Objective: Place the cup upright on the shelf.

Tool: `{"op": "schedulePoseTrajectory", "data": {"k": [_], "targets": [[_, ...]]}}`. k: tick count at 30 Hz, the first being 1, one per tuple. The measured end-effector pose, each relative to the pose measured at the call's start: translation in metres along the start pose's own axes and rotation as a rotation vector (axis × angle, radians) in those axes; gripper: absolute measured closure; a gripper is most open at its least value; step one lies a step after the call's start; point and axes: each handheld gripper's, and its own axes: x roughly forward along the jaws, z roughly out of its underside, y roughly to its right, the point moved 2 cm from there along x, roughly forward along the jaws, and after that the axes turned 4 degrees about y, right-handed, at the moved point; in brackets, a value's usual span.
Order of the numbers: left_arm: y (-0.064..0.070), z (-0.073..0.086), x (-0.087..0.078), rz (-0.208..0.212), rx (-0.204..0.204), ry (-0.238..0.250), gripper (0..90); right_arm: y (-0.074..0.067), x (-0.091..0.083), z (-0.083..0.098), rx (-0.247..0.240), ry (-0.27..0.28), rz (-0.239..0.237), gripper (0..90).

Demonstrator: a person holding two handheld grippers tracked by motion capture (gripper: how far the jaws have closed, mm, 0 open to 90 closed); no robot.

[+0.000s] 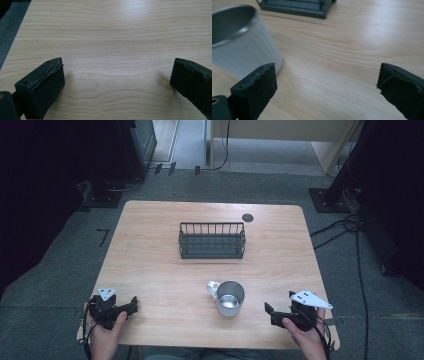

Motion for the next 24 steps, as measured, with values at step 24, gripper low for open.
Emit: {"op": "schedulePoseTrajectory", "data": {"k": [24], "targets": [[0.001, 0.000, 0.000, 0.008, 0.006, 0.000, 0.0, -0.092, 0.040, -0.025, -0.094, -0.005, -0.168, 0.0]]}}
